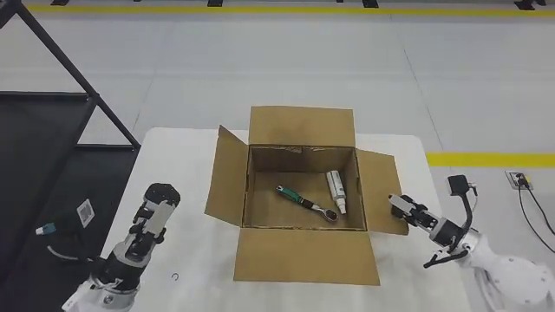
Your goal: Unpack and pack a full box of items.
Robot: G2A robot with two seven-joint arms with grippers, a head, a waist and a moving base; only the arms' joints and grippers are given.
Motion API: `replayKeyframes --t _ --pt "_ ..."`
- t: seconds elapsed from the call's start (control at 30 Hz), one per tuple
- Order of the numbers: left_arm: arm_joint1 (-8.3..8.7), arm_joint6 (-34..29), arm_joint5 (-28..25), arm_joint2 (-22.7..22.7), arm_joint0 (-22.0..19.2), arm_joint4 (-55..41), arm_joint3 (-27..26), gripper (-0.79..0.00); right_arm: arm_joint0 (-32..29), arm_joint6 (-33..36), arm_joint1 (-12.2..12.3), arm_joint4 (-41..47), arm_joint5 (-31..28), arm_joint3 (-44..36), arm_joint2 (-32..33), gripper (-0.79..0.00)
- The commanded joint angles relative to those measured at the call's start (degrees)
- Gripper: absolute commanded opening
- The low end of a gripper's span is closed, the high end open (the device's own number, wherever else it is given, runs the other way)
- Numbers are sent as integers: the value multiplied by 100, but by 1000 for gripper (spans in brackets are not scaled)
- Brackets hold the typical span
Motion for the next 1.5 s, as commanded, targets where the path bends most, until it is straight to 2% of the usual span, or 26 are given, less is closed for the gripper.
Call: replayKeyframes --t 0.0,0.3,0.53,0.67,0.83,0.97,1.07,1.13,1.47 --pt "13 -36 -127 -102 102 -125 32 0 -24 -128 -4 34 49 25 -23 0" --pt "64 -150 -474 -357 319 -433 170 0 -165 -412 -7 63 145 -100 -140 0" --pt "105 -257 -822 -514 391 -796 403 0 -186 -868 -12 -193 272 -1067 -197 0" --pt "114 -132 -1039 -731 583 -1024 548 0 189 -765 -6 -976 592 -1747 -579 0" --pt "113 5 -1423 -1015 952 -1376 730 0 998 -149 -22 -1807 1029 -2183 -1398 0" --pt "105 89 -1725 -1138 1224 -1576 869 0 1865 306 -110 -1894 1372 -1931 -2228 0" --pt "109 20 -1904 -1143 1330 -1776 941 0 2427 94 -225 -1635 1671 -1461 -2691 0" --pt "124 -158 -1948 -1131 1362 -1801 938 0 2519 -8 -248 -1593 1746 -1370 -2752 0" --pt "124 -158 -1948 -1131 1362 -1801 938 0 2519 -8 -248 -1593 1746 -1370 -2752 0"
